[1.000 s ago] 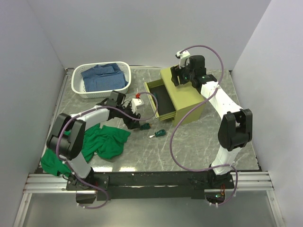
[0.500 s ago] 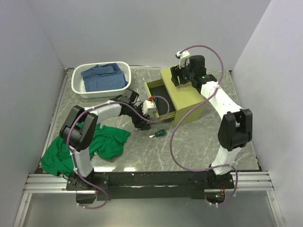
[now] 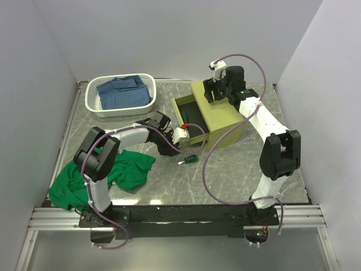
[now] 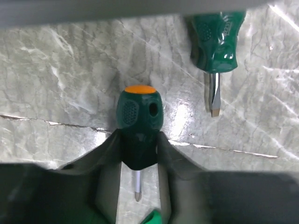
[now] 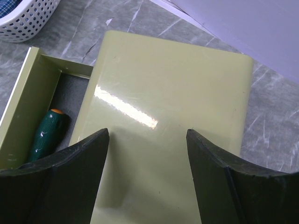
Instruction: Sort the tools into containers
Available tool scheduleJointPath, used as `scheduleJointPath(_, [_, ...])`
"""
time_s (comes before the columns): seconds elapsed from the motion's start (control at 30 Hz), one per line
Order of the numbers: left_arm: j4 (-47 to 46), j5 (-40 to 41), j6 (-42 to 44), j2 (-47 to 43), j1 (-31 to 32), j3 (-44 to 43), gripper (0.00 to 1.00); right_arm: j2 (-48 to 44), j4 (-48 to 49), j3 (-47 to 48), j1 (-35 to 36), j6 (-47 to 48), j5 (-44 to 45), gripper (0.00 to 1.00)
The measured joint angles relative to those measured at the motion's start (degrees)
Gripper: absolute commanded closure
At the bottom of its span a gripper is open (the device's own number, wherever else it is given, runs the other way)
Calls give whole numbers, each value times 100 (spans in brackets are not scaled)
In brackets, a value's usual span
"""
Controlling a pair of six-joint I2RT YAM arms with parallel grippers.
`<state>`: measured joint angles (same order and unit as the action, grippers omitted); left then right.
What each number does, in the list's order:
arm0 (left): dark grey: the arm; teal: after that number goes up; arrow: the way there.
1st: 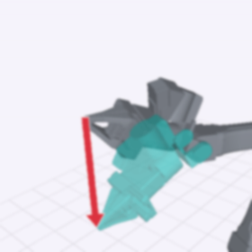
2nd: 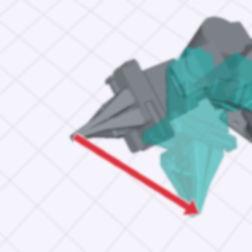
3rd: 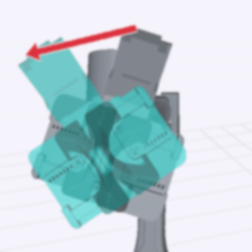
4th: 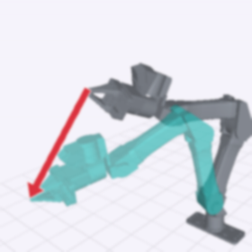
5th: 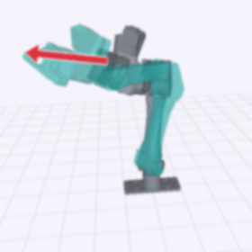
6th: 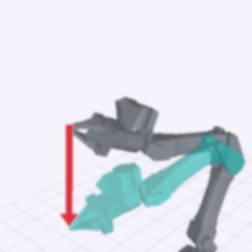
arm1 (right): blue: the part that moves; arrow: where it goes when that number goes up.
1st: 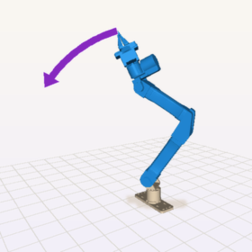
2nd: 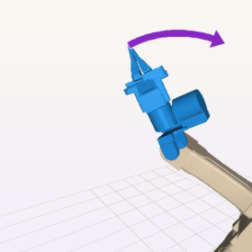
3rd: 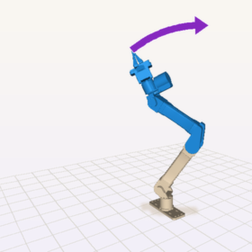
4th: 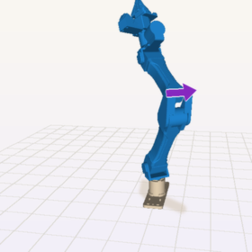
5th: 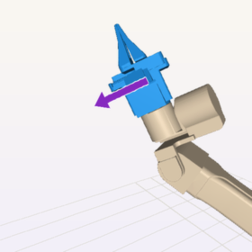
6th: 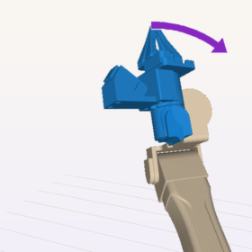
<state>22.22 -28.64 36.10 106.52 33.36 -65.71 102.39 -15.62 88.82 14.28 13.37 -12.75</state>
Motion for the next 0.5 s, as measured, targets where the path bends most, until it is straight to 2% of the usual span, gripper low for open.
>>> scheduleJointPath(0.07, [42, 13, -48, 13, 7, -48, 90, 0, 0, 0, 0, 0, 9, 25])
scheduleJointPath(0.27, [435, -11, -118, -201, 0, -76, 99, 0, 0, 0, 4, 2, 33, 25])
scheduleJointPath(0.4, [1141, -278, -98, -1091, -142, -149, 99, 0, 2, 0, 7, 2, 52, 25])
scheduleJointPath(0.5, [1493, -479, -225, -1759, -271, -562, 99, 0, 4, 0, 9, 0, 66, 25])
